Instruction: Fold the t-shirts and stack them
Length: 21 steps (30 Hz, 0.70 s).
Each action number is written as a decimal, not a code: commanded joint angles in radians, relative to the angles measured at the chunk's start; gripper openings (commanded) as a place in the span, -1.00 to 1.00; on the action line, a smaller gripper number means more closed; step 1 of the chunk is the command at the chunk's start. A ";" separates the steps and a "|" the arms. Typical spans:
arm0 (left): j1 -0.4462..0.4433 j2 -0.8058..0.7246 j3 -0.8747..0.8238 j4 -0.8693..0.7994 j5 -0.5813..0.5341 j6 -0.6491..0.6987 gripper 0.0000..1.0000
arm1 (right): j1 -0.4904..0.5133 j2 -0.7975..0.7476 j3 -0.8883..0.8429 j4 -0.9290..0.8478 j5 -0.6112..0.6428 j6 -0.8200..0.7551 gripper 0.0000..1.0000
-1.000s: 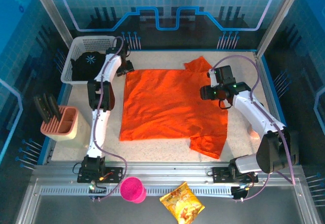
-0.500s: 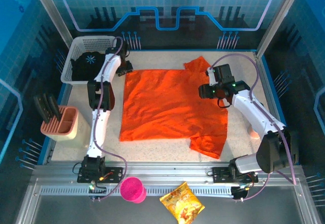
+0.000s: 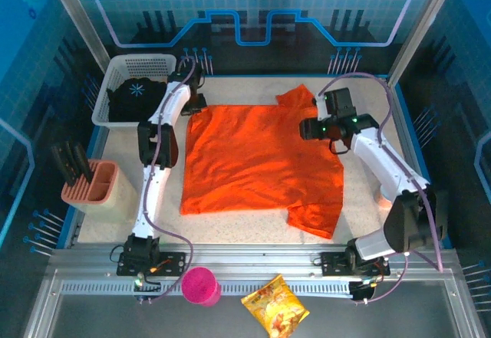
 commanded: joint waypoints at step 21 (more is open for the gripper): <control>-0.027 -0.099 -0.251 0.125 0.101 0.041 -1.00 | -0.184 1.156 1.179 -0.292 0.095 -0.185 0.20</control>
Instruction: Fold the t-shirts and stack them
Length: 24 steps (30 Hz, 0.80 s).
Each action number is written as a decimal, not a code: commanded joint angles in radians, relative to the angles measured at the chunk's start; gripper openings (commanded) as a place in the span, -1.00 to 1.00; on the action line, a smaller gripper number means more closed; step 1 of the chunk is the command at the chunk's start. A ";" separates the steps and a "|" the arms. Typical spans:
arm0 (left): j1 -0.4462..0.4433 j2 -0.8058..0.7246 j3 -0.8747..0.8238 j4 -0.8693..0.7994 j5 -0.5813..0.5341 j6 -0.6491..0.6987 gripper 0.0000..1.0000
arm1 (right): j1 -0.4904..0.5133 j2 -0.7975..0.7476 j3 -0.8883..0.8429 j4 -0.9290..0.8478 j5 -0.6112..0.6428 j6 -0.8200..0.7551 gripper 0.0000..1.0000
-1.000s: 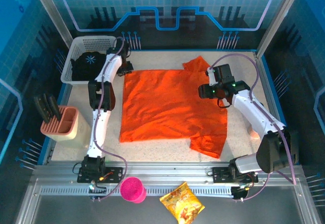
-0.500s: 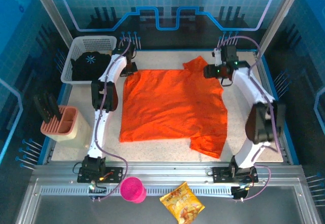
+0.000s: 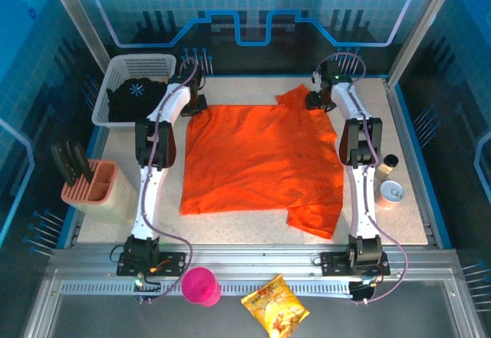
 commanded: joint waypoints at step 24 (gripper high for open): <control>-0.018 -0.044 -0.128 0.047 0.126 0.024 -1.00 | 0.070 -0.521 -0.739 0.153 -0.088 0.244 -0.74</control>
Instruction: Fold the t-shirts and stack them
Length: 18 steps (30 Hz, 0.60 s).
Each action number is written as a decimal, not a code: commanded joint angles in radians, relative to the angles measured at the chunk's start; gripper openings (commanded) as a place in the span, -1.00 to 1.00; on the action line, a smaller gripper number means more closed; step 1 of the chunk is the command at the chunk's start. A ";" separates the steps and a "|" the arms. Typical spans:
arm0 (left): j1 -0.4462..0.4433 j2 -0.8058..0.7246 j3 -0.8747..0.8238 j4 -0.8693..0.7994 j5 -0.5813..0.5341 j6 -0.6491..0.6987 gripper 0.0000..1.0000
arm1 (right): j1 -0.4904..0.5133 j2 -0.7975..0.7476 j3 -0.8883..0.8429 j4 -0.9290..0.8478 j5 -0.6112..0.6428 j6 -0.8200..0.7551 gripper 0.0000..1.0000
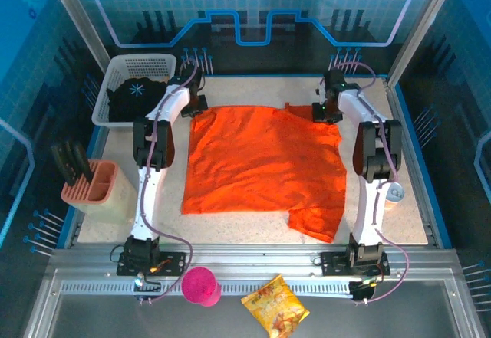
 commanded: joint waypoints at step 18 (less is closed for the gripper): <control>-0.018 0.003 -0.034 -0.032 0.109 0.022 -1.00 | -0.036 -0.073 0.004 0.038 0.011 0.088 0.29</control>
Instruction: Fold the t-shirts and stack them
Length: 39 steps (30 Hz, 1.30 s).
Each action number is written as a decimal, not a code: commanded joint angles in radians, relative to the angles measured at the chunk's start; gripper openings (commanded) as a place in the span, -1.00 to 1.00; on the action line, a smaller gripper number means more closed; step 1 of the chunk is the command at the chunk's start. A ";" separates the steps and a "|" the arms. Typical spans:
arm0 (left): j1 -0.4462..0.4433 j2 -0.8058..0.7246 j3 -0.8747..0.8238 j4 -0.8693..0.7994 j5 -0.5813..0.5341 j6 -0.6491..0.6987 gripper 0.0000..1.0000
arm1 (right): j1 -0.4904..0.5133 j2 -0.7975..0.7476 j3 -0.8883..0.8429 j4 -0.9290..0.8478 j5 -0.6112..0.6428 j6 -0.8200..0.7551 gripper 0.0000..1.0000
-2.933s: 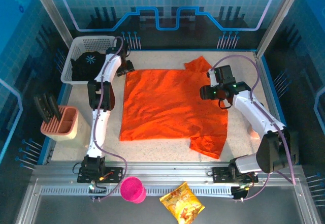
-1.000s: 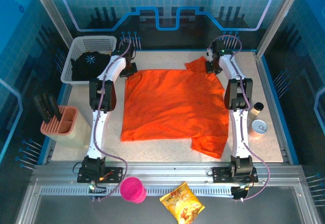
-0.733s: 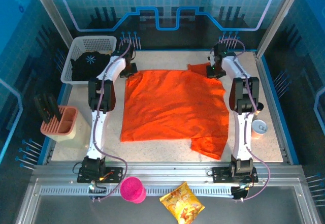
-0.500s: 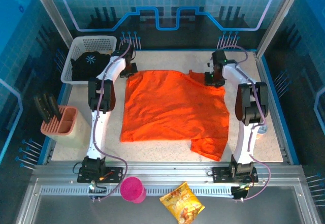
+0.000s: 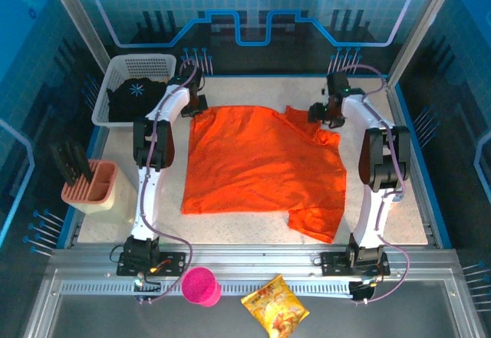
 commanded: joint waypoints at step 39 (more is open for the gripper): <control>-0.019 -0.002 -0.030 -0.034 0.120 0.029 -1.00 | -0.028 0.484 0.620 -0.237 -0.072 -0.074 -1.00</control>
